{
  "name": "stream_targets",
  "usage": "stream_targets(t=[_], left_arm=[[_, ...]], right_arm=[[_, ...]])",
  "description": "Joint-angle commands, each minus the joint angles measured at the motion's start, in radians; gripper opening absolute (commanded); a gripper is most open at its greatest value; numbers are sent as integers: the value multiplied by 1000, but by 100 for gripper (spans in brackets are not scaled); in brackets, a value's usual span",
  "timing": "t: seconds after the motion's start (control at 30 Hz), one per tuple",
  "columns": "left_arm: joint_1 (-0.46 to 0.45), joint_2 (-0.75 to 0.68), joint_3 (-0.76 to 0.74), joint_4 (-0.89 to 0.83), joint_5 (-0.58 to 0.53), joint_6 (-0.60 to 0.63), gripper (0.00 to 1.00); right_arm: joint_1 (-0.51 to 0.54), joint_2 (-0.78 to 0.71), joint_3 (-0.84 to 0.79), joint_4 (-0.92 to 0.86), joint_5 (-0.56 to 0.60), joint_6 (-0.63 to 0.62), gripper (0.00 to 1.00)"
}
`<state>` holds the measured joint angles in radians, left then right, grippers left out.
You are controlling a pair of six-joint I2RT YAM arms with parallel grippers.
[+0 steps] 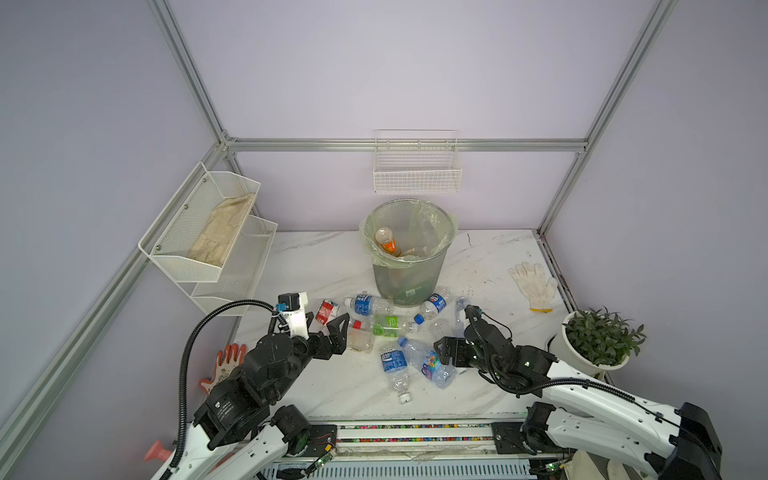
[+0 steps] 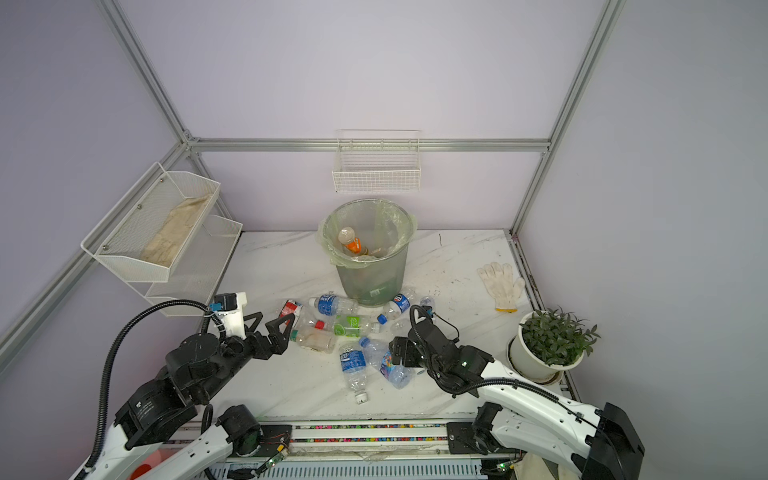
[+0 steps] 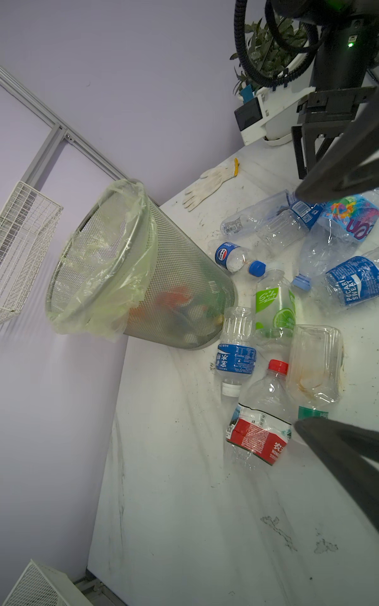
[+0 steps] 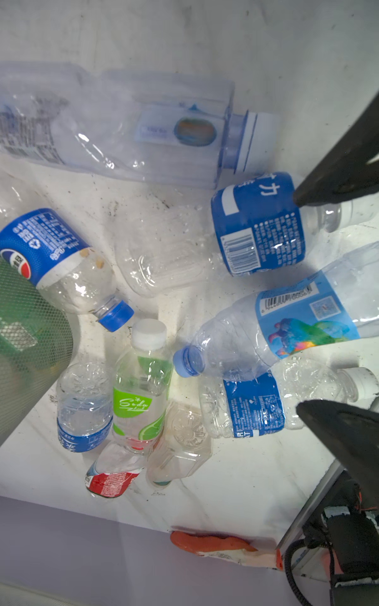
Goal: Throw the plastic bottles in the bin
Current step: 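Draw the left gripper back beside the pile while the right gripper reaches toward the bottles, then lower the right gripper onto the clear blue-capped water bottle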
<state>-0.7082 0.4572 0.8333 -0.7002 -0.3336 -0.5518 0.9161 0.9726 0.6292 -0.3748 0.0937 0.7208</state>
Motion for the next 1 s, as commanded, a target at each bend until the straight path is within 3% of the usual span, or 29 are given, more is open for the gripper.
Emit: stream_targets(t=[0.0, 0.47, 0.97], left_arm=[[-1, -18, -35, -10, -8, -29, 100], [0, -36, -57, -24, 4, -57, 100], [0, -76, -71, -60, -5, -73, 100]], right_arm=[[33, 43, 48, 4, 35, -27, 91], [122, 234, 113, 10, 73, -41, 81], [232, 463, 198, -45, 164, -13, 77]])
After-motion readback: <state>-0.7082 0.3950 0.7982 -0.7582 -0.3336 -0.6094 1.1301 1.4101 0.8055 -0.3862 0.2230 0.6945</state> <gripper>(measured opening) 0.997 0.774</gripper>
